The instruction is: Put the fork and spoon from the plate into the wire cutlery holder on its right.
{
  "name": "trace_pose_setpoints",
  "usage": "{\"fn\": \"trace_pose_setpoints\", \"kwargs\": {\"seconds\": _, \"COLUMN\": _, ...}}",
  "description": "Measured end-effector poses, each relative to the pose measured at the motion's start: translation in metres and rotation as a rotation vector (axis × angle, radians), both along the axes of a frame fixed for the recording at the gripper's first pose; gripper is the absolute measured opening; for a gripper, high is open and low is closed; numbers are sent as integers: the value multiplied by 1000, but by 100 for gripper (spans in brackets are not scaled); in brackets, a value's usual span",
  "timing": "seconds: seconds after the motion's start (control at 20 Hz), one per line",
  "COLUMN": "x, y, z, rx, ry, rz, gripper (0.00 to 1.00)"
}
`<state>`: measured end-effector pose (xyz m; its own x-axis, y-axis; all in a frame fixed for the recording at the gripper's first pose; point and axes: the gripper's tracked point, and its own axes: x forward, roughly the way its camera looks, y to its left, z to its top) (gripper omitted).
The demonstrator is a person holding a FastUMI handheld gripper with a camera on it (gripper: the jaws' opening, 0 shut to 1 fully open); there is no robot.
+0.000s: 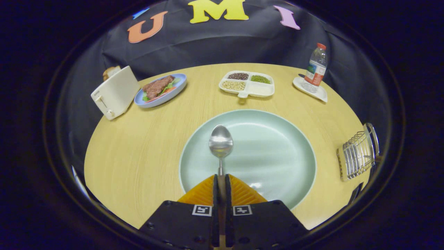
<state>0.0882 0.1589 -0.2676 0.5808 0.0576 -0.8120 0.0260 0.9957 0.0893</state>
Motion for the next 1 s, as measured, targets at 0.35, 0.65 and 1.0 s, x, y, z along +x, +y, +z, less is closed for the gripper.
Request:
{"fn": "trace_pose_setpoints", "kwargs": {"seconds": 0.35, "x": -9, "y": -13, "z": 24, "rx": 32, "ry": -37, "rz": -13, "gripper": 2}}
{"fn": "trace_pose_setpoints", "kwargs": {"seconds": 0.65, "x": -26, "y": -37, "z": 57, "rx": 47, "ry": -87, "rz": 1, "gripper": 2}}
{"fn": "trace_pose_setpoints", "kwargs": {"seconds": 1.0, "x": -51, "y": -88, "z": 103, "rx": 63, "ry": -147, "rz": -2, "gripper": 2}}
